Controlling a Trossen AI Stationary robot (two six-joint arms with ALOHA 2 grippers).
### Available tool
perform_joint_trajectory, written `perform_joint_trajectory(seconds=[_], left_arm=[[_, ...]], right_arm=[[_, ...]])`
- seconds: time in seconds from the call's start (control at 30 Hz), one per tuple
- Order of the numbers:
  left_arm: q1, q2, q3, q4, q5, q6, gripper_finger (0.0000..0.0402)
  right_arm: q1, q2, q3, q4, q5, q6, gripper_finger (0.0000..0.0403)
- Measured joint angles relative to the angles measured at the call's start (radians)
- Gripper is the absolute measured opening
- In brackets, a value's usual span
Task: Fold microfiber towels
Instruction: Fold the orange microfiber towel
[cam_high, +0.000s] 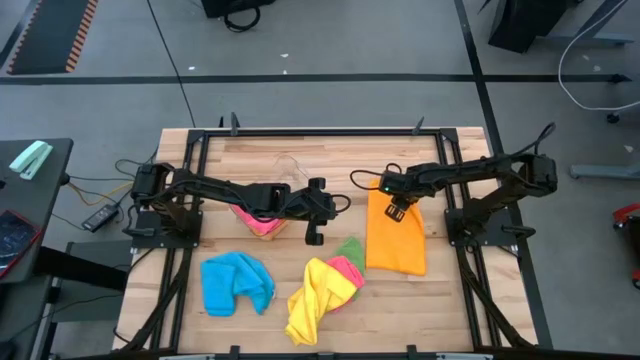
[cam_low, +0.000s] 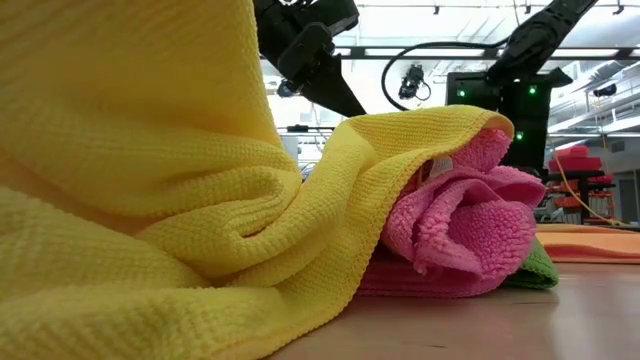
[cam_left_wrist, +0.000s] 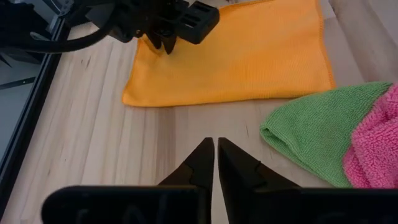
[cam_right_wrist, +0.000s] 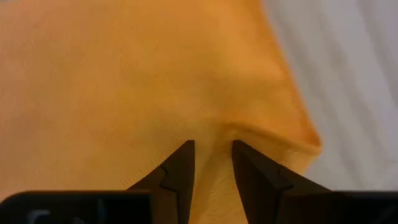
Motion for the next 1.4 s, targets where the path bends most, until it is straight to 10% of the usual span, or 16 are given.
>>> perform_joint_trajectory(seconds=[0.63, 1.4], left_arm=[[0.000, 0.000, 0.000, 0.000, 0.000, 0.000, 0.0029], [-0.001, 0.000, 0.000, -0.002, 0.000, -0.001, 0.0028]], right_arm=[[-0.021, 0.000, 0.019, -0.223, 0.230, 0.142, 0.0112], [-0.027, 0.003, 0.081, -0.030, 0.054, -0.192, 0.0174]])
